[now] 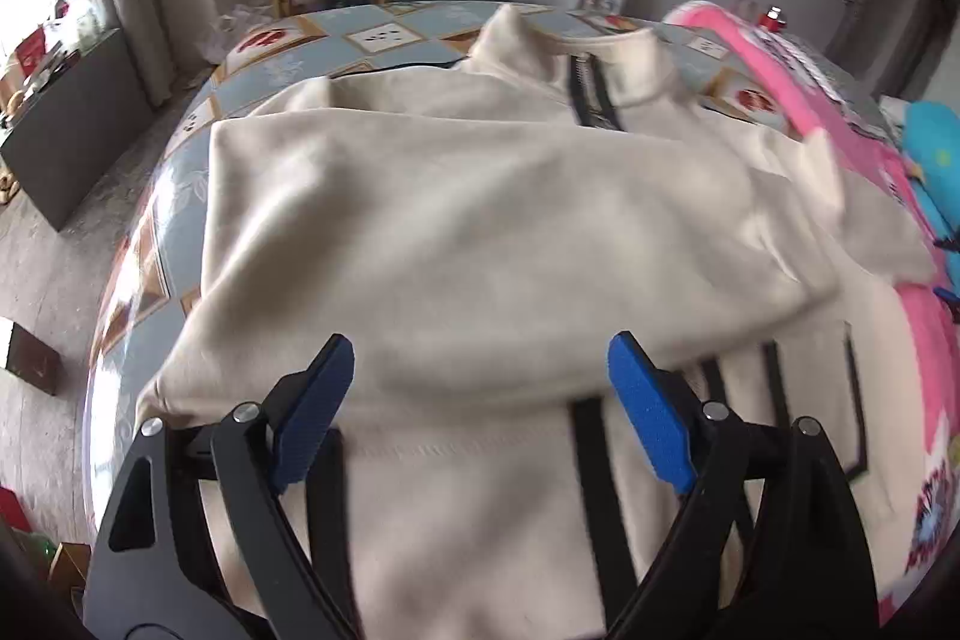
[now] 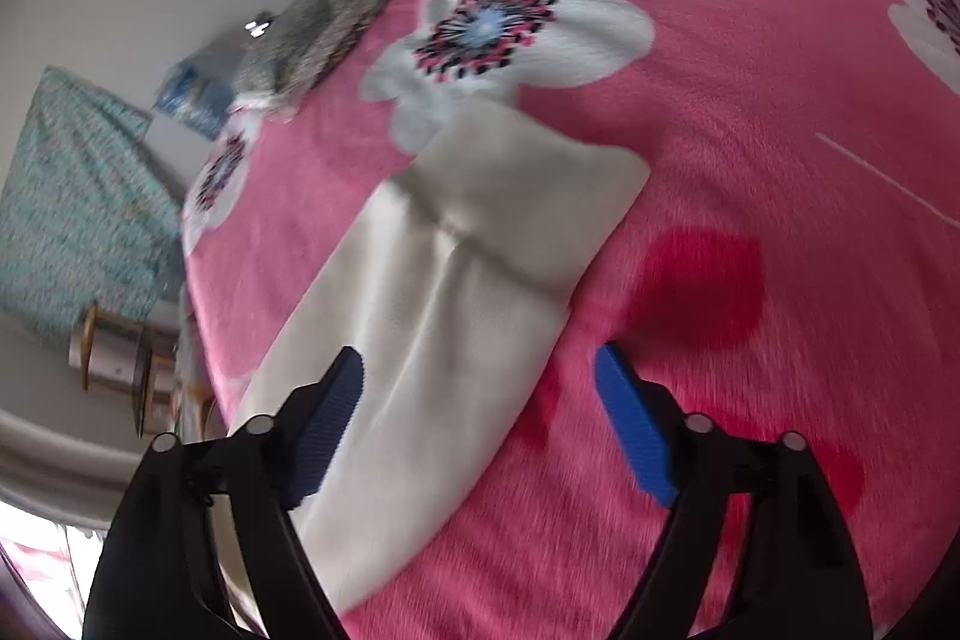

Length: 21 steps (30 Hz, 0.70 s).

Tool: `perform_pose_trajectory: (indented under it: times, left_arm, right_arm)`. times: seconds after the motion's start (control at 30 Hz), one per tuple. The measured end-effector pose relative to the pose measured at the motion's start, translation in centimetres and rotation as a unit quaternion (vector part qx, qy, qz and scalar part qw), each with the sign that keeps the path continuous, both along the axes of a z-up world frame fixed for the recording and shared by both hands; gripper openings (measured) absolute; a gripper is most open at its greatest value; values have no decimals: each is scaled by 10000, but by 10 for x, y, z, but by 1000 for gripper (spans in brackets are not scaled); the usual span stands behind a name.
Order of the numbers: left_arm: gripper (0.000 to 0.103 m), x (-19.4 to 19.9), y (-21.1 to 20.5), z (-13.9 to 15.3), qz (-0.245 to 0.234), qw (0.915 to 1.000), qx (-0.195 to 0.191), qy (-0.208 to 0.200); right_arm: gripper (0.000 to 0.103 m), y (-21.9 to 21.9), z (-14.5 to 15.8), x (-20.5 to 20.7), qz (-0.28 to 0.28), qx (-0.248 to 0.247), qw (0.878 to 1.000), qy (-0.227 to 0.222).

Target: Fold large clothes

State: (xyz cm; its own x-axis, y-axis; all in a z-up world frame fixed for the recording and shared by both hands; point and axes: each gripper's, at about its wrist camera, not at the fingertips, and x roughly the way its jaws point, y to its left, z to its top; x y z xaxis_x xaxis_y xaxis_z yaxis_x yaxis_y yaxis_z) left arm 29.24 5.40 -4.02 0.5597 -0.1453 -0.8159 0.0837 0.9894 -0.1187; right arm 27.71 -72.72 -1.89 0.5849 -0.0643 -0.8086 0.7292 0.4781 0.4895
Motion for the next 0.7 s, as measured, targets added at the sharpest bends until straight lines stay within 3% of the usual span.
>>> perform_pose_trajectory:
  times: [0.1,0.2,0.3,0.4,0.5,0.6,0.7]
  left_arm:
    - [83,17,5,-15,150,9997,79,177]
    - [84,18,5,-20,153,9997,139,115]
    - [86,18,-2,-23,26,9991,416,121]
    - [86,17,-2,-23,11,9989,464,113]
    - [86,18,2,-22,39,9994,335,116]
    - [86,16,5,-21,50,9997,213,91]
    - [86,15,11,-18,58,9999,-31,124]
  right_arm:
    - [59,-10,-12,11,-246,1,9996,117]
    - [34,-8,-6,22,-183,-435,9984,317]
    - [15,-3,5,20,-110,-629,9977,232]
    - [13,13,33,17,-34,-1035,9945,126]
    - [12,51,80,21,403,-1637,9856,-122]
    - [12,108,135,23,1164,-2142,9675,-673]
    - [12,187,190,19,1997,-2493,9396,-1232]
